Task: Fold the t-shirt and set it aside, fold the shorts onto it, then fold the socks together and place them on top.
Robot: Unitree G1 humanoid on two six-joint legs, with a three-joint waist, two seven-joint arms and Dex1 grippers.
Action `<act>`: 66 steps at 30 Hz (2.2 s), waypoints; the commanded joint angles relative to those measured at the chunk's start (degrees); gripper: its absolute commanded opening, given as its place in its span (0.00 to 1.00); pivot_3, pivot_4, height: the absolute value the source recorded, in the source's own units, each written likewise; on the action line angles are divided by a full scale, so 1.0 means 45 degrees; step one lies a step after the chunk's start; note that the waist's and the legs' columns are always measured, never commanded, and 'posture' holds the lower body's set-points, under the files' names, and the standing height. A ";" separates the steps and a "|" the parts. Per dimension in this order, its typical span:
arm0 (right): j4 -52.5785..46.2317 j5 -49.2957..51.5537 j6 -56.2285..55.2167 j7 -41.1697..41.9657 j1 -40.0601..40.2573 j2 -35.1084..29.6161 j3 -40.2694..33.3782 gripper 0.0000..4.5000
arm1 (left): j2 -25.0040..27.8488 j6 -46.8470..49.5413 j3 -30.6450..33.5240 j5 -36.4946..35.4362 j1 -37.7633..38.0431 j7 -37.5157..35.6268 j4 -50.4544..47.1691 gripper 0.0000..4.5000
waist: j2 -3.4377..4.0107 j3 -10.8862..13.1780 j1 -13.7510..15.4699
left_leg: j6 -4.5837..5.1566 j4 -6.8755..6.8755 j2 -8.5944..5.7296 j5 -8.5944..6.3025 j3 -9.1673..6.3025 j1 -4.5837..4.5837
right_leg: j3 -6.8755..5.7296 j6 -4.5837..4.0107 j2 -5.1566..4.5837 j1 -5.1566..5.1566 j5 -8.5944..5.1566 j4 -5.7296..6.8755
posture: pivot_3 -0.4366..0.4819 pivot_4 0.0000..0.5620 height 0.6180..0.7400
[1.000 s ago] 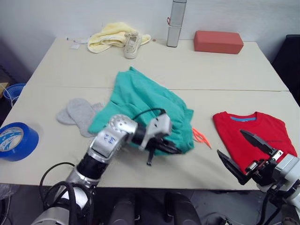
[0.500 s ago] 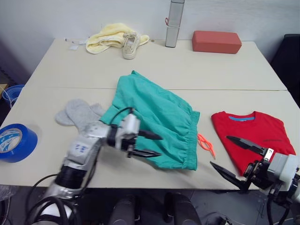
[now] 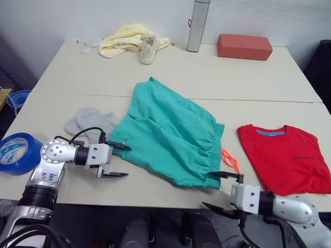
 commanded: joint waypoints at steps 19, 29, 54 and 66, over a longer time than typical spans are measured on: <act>0.1065 0.1313 -0.2221 0.1224 -0.0906 -0.1062 -0.0390 0.00 | 0.1605 0.2290 -0.0747 -0.2553 0.1463 -0.1856 -0.2472 0.00 | 0.0000 -0.0005 -0.0312 | 0.0062 -0.0008 0.0010 0.0039 0.0019 0.0021 | -0.0014 -0.0002 0.0012 0.0006 0.0001 0.0027 | 0.48 0.27 1.00; 0.1875 0.3307 -0.3453 0.3408 0.1469 -0.2256 -0.2211 0.00 | 0.3597 0.7650 0.0810 -0.5685 0.6739 -0.1193 -0.9214 0.00 | -0.0013 0.0010 -0.0250 | 0.0012 -0.0011 0.0019 -0.0021 0.0009 0.0070 | -0.0028 -0.0002 -0.0006 0.0081 -0.0002 -0.0020 | 0.48 0.27 1.00; -0.0699 1.0807 0.5751 0.2051 -0.0405 -0.2751 -0.3494 0.00 | 0.2605 1.2399 -0.1157 -0.4765 -0.4904 -0.1569 -0.1763 0.00 | 0.0015 0.0036 0.0022 | 0.0018 0.0016 0.0018 0.0022 -0.0030 0.0020 | -0.0082 -0.0046 0.0014 0.0040 -0.0026 0.0011 | 0.48 0.27 1.00; 0.0348 0.9175 0.7966 -0.1870 -0.3112 -0.0240 -0.2751 0.00 | -0.2427 0.5231 -0.1044 -0.0734 -0.9892 0.1291 0.7186 0.00 | -0.0049 0.0029 -0.0004 | 0.0192 0.0216 -0.0009 0.0011 0.0041 -0.0188 | -0.0158 0.0119 0.0017 -0.0069 0.0068 0.0034 | 0.48 0.27 1.00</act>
